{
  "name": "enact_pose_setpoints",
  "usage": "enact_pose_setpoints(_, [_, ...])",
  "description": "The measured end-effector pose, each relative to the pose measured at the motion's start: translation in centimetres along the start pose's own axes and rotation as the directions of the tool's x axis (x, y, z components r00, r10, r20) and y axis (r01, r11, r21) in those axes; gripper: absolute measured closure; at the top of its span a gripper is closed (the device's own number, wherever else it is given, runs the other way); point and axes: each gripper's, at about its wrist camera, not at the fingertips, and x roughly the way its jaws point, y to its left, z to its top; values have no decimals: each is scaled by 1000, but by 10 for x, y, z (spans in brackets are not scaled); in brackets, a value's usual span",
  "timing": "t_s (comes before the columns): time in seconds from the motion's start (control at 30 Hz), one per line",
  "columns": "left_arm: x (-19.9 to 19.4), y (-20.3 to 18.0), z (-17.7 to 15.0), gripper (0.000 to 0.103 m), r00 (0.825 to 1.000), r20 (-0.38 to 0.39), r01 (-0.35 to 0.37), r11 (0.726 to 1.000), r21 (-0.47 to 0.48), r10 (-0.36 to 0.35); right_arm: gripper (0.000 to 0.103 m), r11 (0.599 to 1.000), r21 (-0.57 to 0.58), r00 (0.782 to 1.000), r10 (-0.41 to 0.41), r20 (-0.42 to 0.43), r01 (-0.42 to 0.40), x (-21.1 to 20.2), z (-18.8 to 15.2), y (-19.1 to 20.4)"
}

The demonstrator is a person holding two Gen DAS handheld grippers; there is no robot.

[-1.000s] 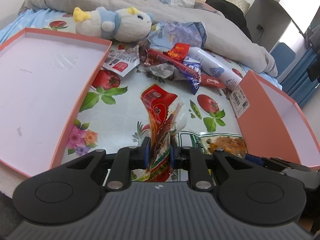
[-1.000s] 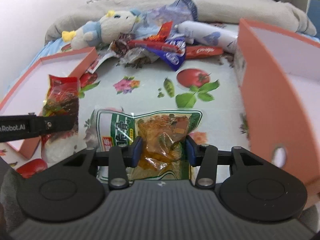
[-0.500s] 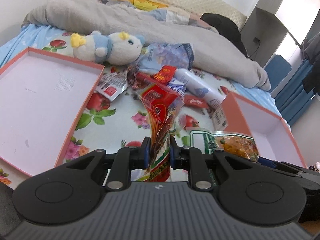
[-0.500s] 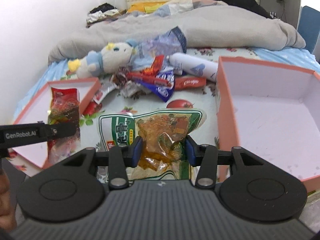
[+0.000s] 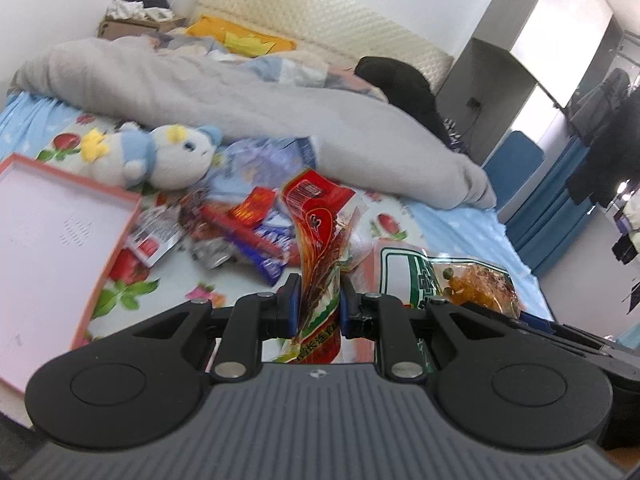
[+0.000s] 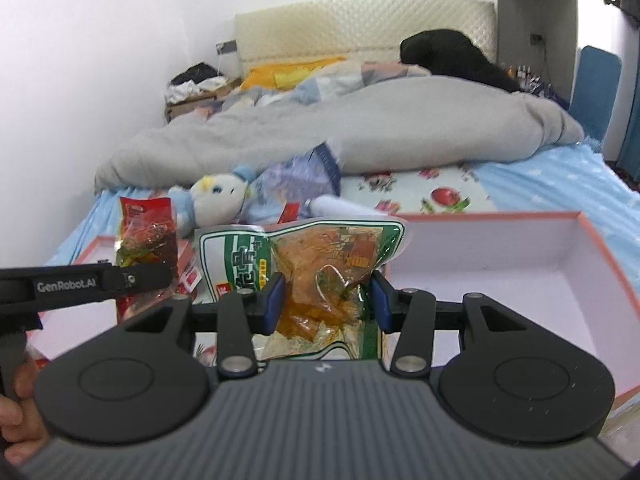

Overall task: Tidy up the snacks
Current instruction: 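Lift both held packets and carry them over the orange box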

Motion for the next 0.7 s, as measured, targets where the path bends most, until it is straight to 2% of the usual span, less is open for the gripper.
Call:
enact_pose_setpoints(0.23, [3, -49, 26, 81, 998, 31, 56, 998, 35, -57, 56, 998, 26, 997, -51, 60, 50, -19, 25, -36])
enact_pose_setpoints(0.4, [19, -83, 38, 81, 995, 21, 100, 992, 72, -101, 56, 995, 50, 991, -96, 94, 92, -22, 40, -61])
enact_pose_setpoints(0.57, [52, -110, 39, 81, 988, -52, 148, 984, 101, -143, 56, 987, 87, 987, -144, 72, 138, -11, 38, -88])
enact_pose_setpoints(0.7, [85, -122, 26, 81, 978, -136, 175, 979, 104, -160, 56, 977, 132, 985, -172, 8, 169, 6, 26, -112])
